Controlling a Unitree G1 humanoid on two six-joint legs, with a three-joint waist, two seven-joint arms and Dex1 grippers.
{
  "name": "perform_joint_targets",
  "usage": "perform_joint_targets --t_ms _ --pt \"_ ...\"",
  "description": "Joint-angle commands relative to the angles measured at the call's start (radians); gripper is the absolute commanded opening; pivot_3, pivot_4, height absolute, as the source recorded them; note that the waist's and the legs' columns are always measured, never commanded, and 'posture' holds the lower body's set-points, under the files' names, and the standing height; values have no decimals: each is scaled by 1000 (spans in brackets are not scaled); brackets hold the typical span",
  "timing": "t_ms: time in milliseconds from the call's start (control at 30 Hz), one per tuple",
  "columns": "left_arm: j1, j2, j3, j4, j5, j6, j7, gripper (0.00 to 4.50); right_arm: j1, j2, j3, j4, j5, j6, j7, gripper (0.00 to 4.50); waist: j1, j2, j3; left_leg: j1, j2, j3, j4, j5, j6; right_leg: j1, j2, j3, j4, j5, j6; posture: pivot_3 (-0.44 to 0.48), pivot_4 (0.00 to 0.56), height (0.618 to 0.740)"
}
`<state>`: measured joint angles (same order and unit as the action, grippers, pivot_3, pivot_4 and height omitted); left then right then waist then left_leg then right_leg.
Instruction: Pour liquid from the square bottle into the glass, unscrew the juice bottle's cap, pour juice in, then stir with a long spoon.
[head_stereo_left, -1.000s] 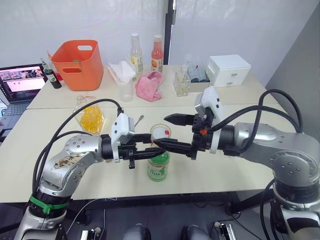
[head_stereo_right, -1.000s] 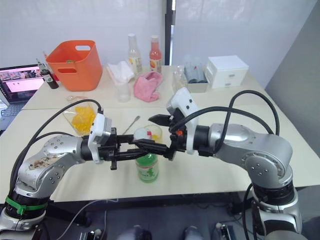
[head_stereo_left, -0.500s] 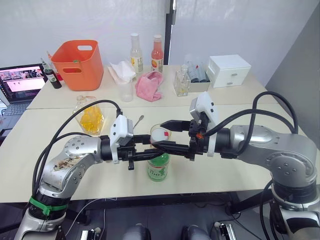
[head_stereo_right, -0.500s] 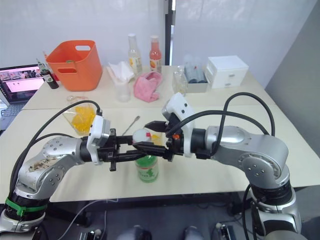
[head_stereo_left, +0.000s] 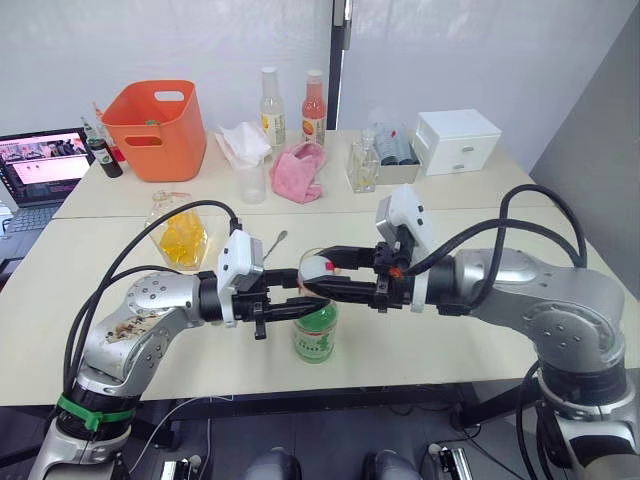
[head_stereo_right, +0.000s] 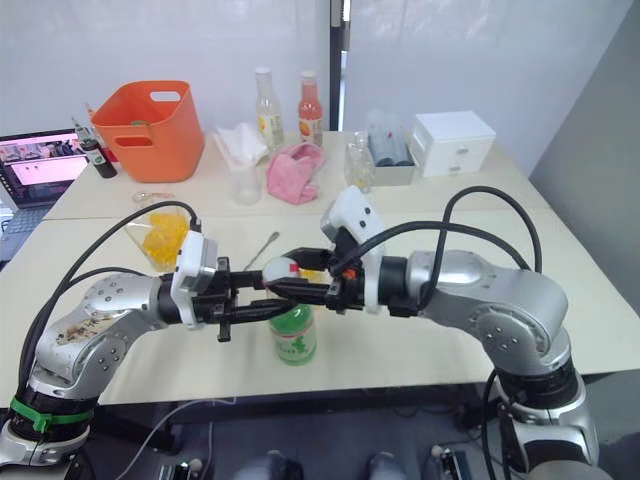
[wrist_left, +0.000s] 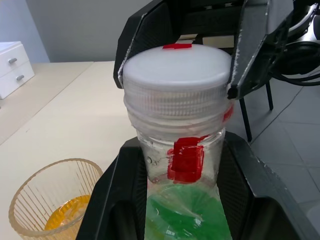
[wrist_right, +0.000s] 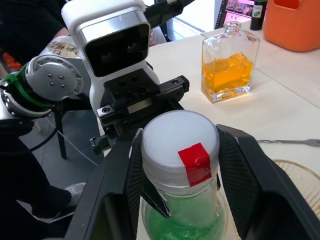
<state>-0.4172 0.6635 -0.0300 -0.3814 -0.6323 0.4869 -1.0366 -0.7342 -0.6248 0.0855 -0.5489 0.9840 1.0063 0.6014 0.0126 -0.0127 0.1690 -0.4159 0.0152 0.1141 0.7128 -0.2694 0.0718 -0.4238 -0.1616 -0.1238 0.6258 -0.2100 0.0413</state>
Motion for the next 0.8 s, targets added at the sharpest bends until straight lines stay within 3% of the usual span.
perform_joint_targets --t_ms 33,133,333,433,733,767,800 --pt "-1 6 2 5 22 -13 1 1454 -46 -34 62 70 -115 -233 349 1686 0 0 0 0 0 0 0 0 0 0 0 0 0 0 0 0 150 713" --pt "-5 7 -2 5 22 -12 -3 1454 -118 -33 177 294 -294 -449 614 1686 -4 0 0 0 0 0 0 0 1 0 0 0 0 0 0 0 150 713" --pt "-5 18 4 -22 9 8 -2 1454 -337 65 312 724 -420 -674 987 1686 -9 0 0 1 0 0 0 0 0 1 1 0 0 0 0 0 150 713" --pt "-4 24 7 -41 0 24 5 1454 -451 82 425 899 -396 -762 1013 1686 -14 0 0 2 1 0 1 0 0 1 1 0 1 0 0 0 150 713" --pt "7 27 19 -51 4 30 17 1454 -536 35 538 951 -257 -808 1013 1686 -19 0 0 3 1 0 0 1 -2 1 0 0 2 0 -1 0 150 713" --pt "10 28 18 -50 8 26 16 1454 -538 31 533 949 -249 -798 1013 2698 -19 0 0 3 1 0 0 1 -2 1 0 0 2 0 -1 0 150 713" --pt "15 30 18 -47 13 21 13 1454 -539 24 528 942 -239 -777 1013 2991 -19 0 0 3 1 0 0 1 -2 1 0 0 2 0 -1 0 150 713"
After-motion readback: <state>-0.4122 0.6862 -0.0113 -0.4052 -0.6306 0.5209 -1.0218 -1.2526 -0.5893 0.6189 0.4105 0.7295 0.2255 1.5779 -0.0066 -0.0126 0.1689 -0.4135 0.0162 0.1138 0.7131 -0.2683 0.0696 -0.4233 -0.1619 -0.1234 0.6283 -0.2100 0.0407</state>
